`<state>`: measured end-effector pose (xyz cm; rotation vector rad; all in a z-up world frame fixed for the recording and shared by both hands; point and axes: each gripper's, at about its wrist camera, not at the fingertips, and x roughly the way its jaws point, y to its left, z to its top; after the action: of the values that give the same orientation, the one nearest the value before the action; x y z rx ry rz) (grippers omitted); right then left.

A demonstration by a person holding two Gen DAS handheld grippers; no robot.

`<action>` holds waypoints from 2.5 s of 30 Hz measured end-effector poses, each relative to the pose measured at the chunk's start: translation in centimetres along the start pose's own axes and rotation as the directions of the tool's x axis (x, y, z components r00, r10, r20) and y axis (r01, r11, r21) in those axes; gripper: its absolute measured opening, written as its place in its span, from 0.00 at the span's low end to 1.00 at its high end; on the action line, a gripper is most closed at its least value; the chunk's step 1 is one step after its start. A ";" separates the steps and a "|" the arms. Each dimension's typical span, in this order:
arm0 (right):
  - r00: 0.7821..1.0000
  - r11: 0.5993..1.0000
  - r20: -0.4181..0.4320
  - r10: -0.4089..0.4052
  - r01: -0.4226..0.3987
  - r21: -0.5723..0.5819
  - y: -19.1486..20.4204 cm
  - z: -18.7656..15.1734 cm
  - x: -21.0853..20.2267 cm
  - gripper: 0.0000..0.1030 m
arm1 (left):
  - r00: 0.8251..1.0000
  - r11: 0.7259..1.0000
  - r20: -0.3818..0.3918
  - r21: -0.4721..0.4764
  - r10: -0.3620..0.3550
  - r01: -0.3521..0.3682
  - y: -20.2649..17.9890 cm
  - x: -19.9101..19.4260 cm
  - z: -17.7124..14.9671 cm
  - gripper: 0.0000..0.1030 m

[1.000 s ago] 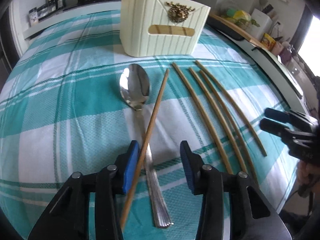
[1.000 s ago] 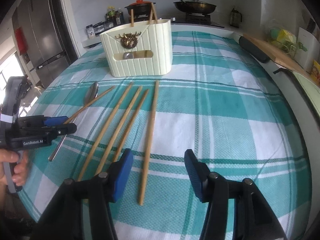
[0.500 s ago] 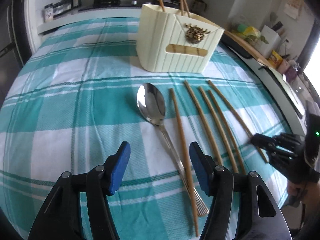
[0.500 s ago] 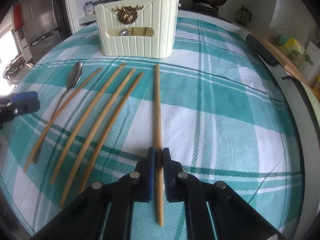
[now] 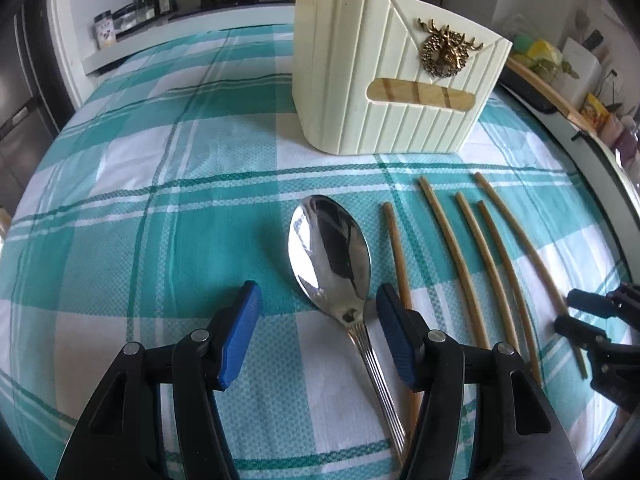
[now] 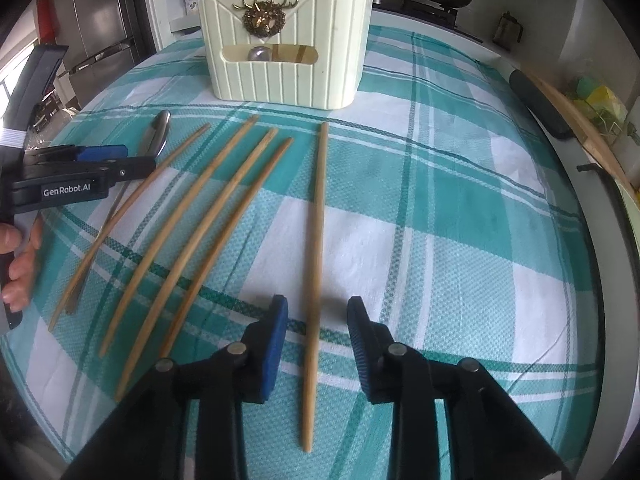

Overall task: Organize utensils
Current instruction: 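Close the left tool on the spoon handle while the right tool grasps a chopstick, then carry spoon and chopstick over the caddy and drop them in, opening both tools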

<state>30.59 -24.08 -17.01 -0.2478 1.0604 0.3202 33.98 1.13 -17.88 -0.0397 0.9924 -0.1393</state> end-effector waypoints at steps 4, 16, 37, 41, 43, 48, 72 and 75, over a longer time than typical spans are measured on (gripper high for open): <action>1.000 1.000 -0.001 0.020 -0.020 0.006 -0.4 1.9 1.2 0.31 | 1.000 1.000 -0.002 -0.004 0.026 -0.026 -0.7 0.8 1.0 0.59; 0.997 0.997 -0.029 0.074 -0.074 0.007 -0.7 10.0 5.7 0.07 | 0.998 0.999 0.036 -0.025 -0.043 0.044 -0.5 0.5 2.0 0.41; 0.900 0.980 0.424 0.097 -0.161 0.117 -2.3 6.5 -13.7 0.07 | 0.926 0.997 0.369 0.009 -0.080 0.083 0.3 -15.2 2.4 0.40; 0.871 0.980 0.484 0.082 -0.158 0.119 -2.1 5.9 -15.5 0.07 | 0.920 0.995 0.381 0.015 -0.093 0.095 0.3 -16.2 2.3 0.40; 0.856 0.980 0.511 0.077 -0.158 0.118 -2.0 5.7 -16.3 0.07 | 0.917 0.995 0.386 0.022 -0.098 0.097 0.3 -16.7 2.4 0.40; 0.834 0.978 0.547 0.075 -0.167 0.122 -1.7 5.6 -17.3 0.07 | 0.913 0.993 0.391 0.032 -0.116 0.113 0.5 -17.7 2.7 0.40; 0.790 0.984 0.605 0.097 -0.167 0.060 -3.0 19.0 -18.1 0.07 | 0.858 0.988 0.489 0.083 -0.157 0.134 0.5 -21.1 17.6 0.40; 0.772 0.985 0.629 0.092 -0.164 0.056 -3.3 22.5 -17.7 0.07 | 0.854 0.991 0.504 0.081 -0.133 0.107 0.0 -20.0 20.1 0.40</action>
<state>42.13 -21.67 9.26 0.0397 0.4244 0.4300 40.03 3.25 9.68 -0.0883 0.4532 -0.2545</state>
